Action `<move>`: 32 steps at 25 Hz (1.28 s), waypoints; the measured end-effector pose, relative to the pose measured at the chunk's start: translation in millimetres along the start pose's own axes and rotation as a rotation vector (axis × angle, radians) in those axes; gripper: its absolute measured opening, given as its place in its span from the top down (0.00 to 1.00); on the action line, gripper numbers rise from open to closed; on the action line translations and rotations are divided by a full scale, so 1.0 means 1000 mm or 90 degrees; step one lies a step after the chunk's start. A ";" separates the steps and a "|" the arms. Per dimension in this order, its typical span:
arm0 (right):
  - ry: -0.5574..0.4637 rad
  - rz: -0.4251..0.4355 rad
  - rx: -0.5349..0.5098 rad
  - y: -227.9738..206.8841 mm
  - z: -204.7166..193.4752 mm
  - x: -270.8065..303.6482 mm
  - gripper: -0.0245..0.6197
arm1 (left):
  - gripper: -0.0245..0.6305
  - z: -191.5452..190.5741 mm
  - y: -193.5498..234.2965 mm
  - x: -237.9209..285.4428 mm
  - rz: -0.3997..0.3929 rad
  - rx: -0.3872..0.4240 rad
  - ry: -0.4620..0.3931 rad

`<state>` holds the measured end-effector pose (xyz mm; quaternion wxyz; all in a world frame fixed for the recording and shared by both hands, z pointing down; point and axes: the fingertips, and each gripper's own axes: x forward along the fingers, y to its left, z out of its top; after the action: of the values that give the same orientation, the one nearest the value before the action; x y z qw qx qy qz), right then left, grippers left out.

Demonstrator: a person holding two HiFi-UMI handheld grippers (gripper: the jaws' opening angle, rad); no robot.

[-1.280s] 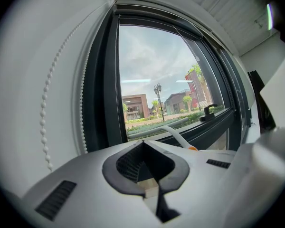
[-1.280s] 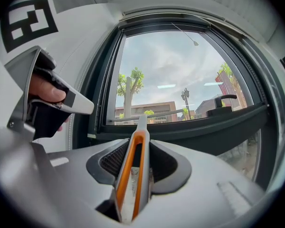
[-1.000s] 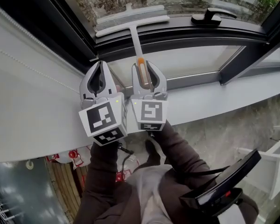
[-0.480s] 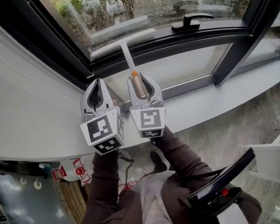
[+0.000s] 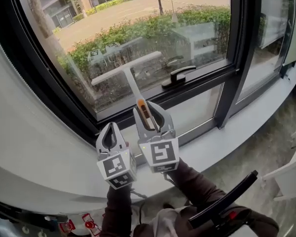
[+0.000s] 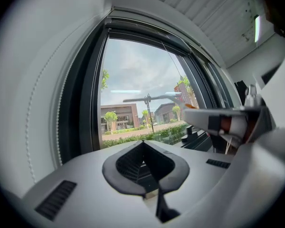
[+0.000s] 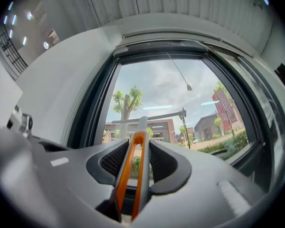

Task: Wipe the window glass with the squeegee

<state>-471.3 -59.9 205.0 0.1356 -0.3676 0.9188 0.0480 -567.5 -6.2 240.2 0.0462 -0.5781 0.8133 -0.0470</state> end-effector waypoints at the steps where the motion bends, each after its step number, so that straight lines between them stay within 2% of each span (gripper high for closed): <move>1: -0.024 0.002 -0.007 -0.006 0.020 0.006 0.76 | 0.96 0.010 -0.004 0.004 -0.002 -0.004 -0.009; 6: -0.104 0.030 -0.035 -0.036 0.092 0.038 0.76 | 0.96 0.040 -0.018 0.023 0.019 -0.006 -0.041; 11: -0.150 0.048 -0.029 -0.061 0.128 0.065 0.76 | 0.96 0.055 -0.031 0.040 0.046 0.004 -0.053; 18: -0.178 0.059 -0.023 -0.080 0.145 0.088 0.76 | 0.96 0.065 -0.031 0.050 0.088 0.006 -0.061; 27: -0.203 0.066 -0.019 -0.085 0.154 0.100 0.76 | 0.96 0.062 -0.024 0.046 0.117 -0.005 -0.055; 32: -0.211 0.066 -0.024 -0.096 0.156 0.108 0.76 | 0.96 0.057 -0.019 0.048 0.119 0.008 -0.053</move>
<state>-446.9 -171.3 26.3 0.2758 -0.3096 0.9003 0.1323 -558.0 -59.3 184.7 0.0874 -0.5009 0.8607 -0.0233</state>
